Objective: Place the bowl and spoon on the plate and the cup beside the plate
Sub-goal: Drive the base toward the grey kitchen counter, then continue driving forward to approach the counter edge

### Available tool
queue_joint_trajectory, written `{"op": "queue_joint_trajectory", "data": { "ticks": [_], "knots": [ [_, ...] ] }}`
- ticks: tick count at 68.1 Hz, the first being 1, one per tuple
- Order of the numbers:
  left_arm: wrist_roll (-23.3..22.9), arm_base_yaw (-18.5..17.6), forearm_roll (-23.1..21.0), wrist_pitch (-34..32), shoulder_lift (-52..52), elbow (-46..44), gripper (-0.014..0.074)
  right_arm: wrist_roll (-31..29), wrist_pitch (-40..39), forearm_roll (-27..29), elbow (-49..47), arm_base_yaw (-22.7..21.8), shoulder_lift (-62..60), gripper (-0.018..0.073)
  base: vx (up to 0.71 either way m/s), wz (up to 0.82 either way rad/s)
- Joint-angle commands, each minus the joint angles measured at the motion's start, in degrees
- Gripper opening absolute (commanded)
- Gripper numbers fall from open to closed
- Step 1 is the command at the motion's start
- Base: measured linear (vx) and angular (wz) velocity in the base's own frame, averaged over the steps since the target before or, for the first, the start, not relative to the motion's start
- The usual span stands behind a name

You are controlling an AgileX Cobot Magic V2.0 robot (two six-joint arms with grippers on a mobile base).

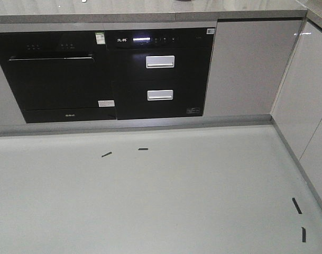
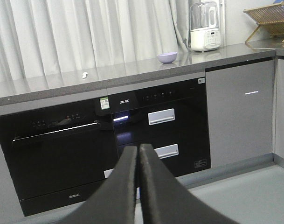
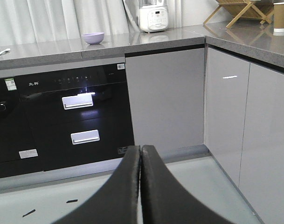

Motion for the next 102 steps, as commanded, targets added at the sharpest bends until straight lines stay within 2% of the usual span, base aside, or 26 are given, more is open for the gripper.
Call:
{"op": "queue_joint_trajectory", "data": {
  "ticks": [1, 102],
  "knots": [
    [-0.5, -0.5, -0.1, -4.2, 1.1, 1.7, -0.0006, -0.4, -4.3, -0.2, 0.9, -0.1, -0.7, -0.0005, 0.15, -0.01],
    [-0.5, -0.5, -0.1, -4.2, 1.1, 1.7, -0.0006, -0.4, -4.3, -0.2, 0.9, -0.1, -0.7, -0.0005, 0.1, 0.04]
  ]
}}
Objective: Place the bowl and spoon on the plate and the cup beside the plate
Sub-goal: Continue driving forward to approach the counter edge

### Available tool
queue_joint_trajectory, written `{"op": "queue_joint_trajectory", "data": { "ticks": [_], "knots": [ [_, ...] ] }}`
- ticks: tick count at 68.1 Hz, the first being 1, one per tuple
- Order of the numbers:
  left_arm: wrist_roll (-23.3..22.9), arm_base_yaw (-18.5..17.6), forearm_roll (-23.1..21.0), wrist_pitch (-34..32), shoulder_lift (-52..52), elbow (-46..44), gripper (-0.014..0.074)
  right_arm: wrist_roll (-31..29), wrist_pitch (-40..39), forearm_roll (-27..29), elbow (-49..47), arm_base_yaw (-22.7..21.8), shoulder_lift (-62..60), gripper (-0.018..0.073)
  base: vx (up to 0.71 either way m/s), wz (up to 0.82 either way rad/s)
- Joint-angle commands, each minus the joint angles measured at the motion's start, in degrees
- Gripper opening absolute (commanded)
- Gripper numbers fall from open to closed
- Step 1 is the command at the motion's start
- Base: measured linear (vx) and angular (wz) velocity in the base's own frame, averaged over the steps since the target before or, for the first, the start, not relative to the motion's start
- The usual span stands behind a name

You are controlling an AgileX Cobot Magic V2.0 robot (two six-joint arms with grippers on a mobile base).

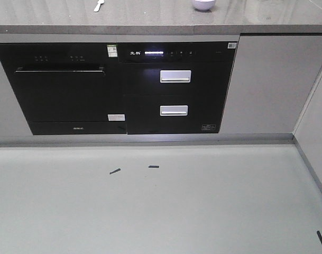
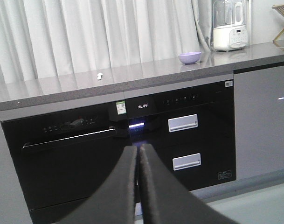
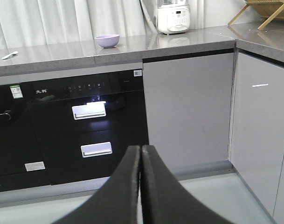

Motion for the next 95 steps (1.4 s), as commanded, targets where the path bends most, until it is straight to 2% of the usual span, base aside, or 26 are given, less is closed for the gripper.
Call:
{"op": "queue_joint_trajectory", "data": {
  "ticks": [1, 95],
  "knots": [
    [-0.5, -0.5, -0.1, -4.2, 1.1, 1.7, -0.0006, -0.4, -4.3, -0.2, 0.9, -0.1, -0.7, -0.0005, 0.1, -0.01],
    [-0.5, -0.5, -0.1, -4.2, 1.1, 1.7, -0.0006, -0.4, -4.3, -0.2, 0.9, -0.1, -0.7, -0.0005, 0.08, -0.01]
  ]
}}
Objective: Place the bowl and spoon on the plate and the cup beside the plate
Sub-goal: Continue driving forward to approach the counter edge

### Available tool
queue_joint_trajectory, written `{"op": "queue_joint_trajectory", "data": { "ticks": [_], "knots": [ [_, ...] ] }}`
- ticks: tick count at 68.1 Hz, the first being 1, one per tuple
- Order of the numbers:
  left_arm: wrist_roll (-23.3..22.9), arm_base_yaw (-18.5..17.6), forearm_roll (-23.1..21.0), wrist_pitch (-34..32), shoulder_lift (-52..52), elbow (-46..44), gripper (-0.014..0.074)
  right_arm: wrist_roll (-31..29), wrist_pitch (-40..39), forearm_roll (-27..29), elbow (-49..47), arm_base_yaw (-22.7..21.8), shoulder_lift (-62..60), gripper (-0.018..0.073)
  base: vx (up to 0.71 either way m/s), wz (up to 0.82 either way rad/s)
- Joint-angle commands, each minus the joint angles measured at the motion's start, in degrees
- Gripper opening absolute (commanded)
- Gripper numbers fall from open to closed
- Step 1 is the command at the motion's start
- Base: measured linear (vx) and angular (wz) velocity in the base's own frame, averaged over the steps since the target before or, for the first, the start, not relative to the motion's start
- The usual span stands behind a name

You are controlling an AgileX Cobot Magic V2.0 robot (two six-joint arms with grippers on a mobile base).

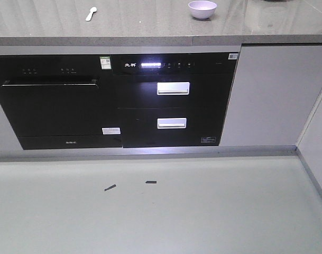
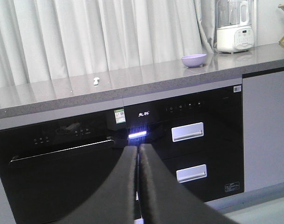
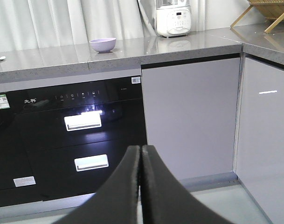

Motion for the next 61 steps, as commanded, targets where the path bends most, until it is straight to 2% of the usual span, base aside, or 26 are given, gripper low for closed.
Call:
{"op": "queue_joint_trajectory", "data": {
  "ticks": [1, 61],
  "knots": [
    [-0.5, -0.5, -0.1, -4.2, 1.1, 1.7, -0.0006, -0.4, -4.3, -0.2, 0.9, -0.1, -0.7, -0.0005, 0.06, -0.01],
    [-0.5, -0.5, -0.1, -4.2, 1.1, 1.7, -0.0006, -0.4, -4.3, -0.2, 0.9, -0.1, -0.7, -0.0005, 0.07, 0.0]
  ]
}}
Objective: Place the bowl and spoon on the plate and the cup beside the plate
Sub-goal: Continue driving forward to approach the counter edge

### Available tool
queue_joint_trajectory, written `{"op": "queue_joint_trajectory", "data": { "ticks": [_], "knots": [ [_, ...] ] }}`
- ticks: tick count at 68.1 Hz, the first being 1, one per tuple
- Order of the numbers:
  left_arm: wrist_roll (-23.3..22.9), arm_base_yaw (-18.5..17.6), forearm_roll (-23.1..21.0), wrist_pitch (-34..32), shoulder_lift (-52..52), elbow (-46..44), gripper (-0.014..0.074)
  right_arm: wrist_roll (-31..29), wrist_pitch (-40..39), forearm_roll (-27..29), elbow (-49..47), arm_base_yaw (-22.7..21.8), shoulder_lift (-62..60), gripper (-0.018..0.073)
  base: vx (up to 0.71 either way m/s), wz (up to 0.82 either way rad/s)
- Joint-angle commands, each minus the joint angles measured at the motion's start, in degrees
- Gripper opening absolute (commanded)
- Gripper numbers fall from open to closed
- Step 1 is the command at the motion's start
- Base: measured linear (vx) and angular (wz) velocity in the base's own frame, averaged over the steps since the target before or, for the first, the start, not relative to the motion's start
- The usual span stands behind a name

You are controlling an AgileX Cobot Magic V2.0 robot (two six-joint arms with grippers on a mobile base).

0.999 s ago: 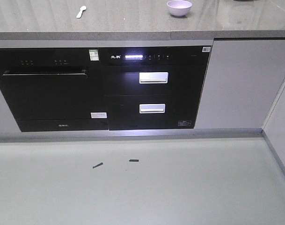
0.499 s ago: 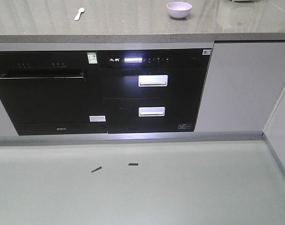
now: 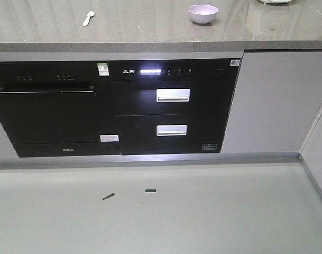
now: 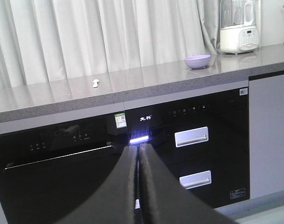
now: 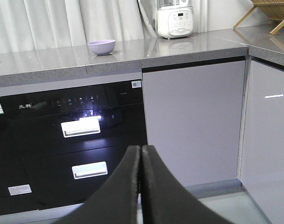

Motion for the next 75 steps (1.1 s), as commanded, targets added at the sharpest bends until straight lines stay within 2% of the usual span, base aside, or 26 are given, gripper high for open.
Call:
{"op": "queue_joint_trajectory", "data": {
  "ticks": [1, 75],
  "knots": [
    [-0.5, -0.5, -0.1, -4.2, 1.1, 1.7, -0.0006, -0.4, -4.3, -0.2, 0.9, -0.1, -0.7, -0.0005, 0.07, 0.0],
    [-0.5, -0.5, -0.1, -4.2, 1.1, 1.7, -0.0006, -0.4, -4.3, -0.2, 0.9, -0.1, -0.7, -0.0005, 0.09, 0.0]
  ]
}}
